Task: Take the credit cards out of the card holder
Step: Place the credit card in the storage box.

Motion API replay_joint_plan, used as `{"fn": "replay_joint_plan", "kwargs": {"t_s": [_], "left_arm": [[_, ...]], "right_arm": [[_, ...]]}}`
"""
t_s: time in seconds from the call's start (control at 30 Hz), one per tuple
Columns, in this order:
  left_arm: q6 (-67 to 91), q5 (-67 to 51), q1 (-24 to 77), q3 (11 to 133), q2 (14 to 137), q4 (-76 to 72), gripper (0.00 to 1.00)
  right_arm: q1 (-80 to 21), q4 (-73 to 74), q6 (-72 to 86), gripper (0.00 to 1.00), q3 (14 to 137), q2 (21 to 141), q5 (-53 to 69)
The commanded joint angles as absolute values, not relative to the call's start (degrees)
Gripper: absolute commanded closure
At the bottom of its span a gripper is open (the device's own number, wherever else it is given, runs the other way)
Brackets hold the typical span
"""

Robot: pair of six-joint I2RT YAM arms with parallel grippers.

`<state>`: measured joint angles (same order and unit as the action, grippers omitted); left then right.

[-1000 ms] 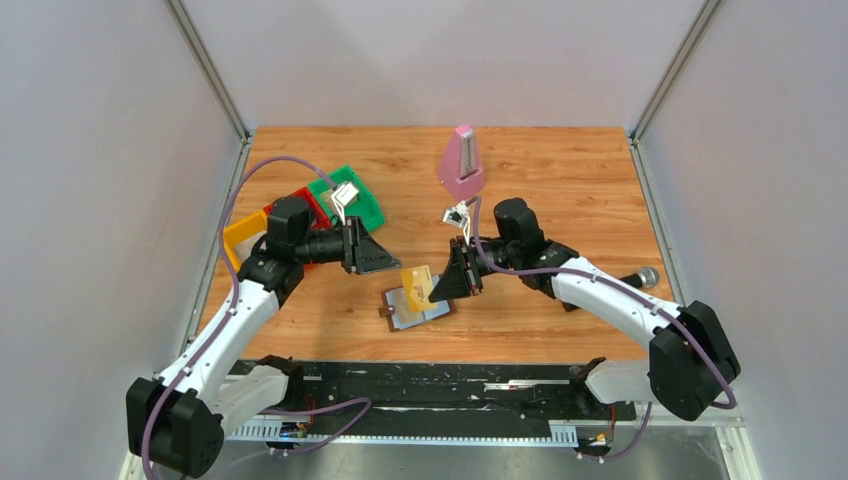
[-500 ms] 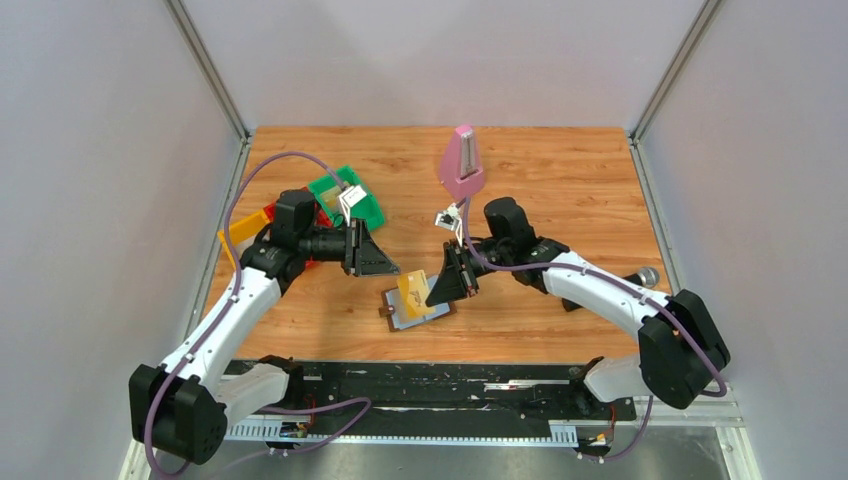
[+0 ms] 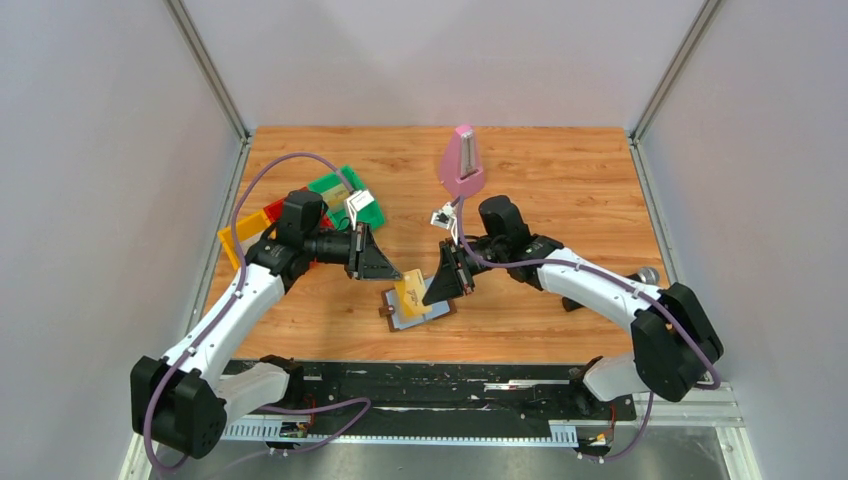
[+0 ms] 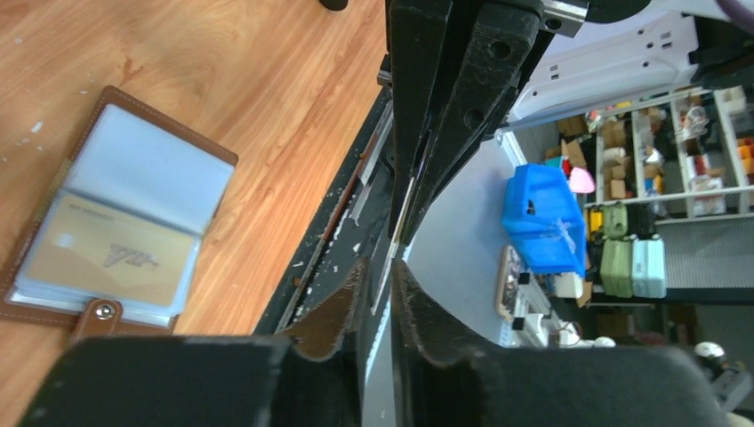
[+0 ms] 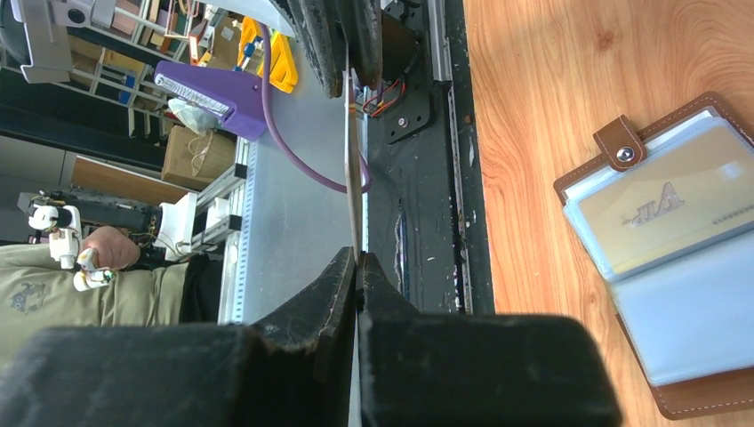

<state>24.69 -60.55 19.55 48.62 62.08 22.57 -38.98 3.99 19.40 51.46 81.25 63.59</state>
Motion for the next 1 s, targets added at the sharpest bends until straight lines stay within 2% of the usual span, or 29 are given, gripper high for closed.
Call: {"fn": "replay_joint_plan", "kwargs": {"t_s": [0.0, 0.07, 0.13, 0.37, 0.47, 0.5, 0.53, 0.7, 0.8, 0.97], "left_arm": [[22.7, -61.7, 20.1, 50.8, 62.7, 23.2, 0.92], [22.3, -60.8, 20.1, 51.1, 62.9, 23.8, 1.0], [22.2, -59.4, 20.1, 51.5, 62.8, 24.5, 1.0], [26.3, -53.2, 20.0, 51.8, 62.1, 21.9, 1.0], [30.4, -49.9, 19.7, 51.4, 62.1, 18.7, 1.0], [31.2, -49.2, 19.6, 51.2, 62.1, 16.9, 1.0], [33.0, -48.0, 19.1, 51.0, 62.1, 16.0, 1.0], [41.0, -41.2, 15.1, 48.5, 61.7, 8.2, 1.0], [44.8, -29.8, 11.0, 46.9, 61.5, 6.8, 1.0], [56.3, -15.9, 6.1, 41.8, 63.3, -4.4, 1.0]], "right_arm": [[-39.3, 2.1, 18.9, 0.96, 53.9, 81.6, 64.9], [-39.2, 2.2, 19.1, 0.92, 53.9, 81.6, 64.5], [-39.3, 2.3, 19.4, 0.83, 53.8, 81.2, 63.2], [-39.2, 2.5, 22.0, 0.3, 52.1, 74.5, 51.9], [-39.0, 2.8, 23.0, 0.21, 50.8, 69.8, 45.8], [-38.8, 3.1, 23.4, 0.05, 50.5, 68.4, 43.7], [-38.8, 3.4, 23.7, 0.01, 50.1, 66.9, 41.5], [-38.7, 2.8, 24.2, 0.0, 46.8, 59.4, 29.9], [-38.5, 1.2, 28.5, 0.0, 43.8, 56.4, 20.4], [-38.3, 1.5, 28.2, 0.0, 39.1, 51.3, 14.0]]}}
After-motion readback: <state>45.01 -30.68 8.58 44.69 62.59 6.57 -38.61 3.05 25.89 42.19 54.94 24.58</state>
